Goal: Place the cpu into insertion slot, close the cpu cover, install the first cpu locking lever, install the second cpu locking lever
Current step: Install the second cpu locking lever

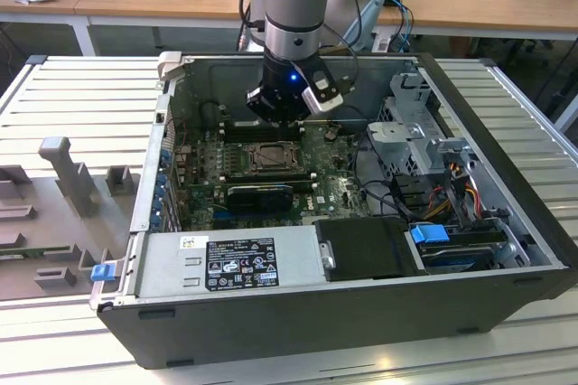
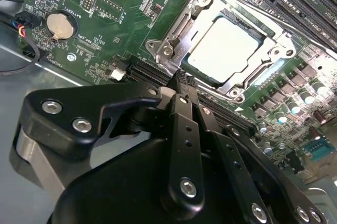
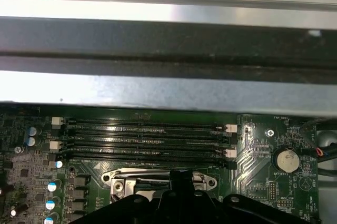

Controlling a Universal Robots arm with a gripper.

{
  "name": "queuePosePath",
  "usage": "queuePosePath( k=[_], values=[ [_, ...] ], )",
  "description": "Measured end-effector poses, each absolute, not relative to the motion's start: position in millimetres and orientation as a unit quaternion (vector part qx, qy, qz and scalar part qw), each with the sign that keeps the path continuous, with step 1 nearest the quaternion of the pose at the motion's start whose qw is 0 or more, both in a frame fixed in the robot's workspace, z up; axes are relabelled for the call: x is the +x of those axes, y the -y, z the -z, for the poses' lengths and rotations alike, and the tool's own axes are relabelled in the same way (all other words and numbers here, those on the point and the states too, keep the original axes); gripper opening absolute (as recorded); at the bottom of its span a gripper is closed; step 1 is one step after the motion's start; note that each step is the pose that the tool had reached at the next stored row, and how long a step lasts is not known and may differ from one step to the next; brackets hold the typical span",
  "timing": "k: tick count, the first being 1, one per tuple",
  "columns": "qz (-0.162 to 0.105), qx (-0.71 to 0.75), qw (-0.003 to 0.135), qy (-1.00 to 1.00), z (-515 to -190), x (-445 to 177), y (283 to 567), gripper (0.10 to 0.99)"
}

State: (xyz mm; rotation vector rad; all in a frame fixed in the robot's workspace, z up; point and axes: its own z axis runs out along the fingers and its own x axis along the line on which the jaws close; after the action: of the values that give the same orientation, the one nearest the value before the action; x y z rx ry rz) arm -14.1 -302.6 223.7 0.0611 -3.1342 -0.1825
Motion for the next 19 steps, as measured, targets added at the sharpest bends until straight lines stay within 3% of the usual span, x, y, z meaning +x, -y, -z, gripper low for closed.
queuePosePath(
  k=[19],
  values=[
    [0.058,0.019,0.001,0.998,-233.8,-14.0,303.0,0.106]
  ],
)
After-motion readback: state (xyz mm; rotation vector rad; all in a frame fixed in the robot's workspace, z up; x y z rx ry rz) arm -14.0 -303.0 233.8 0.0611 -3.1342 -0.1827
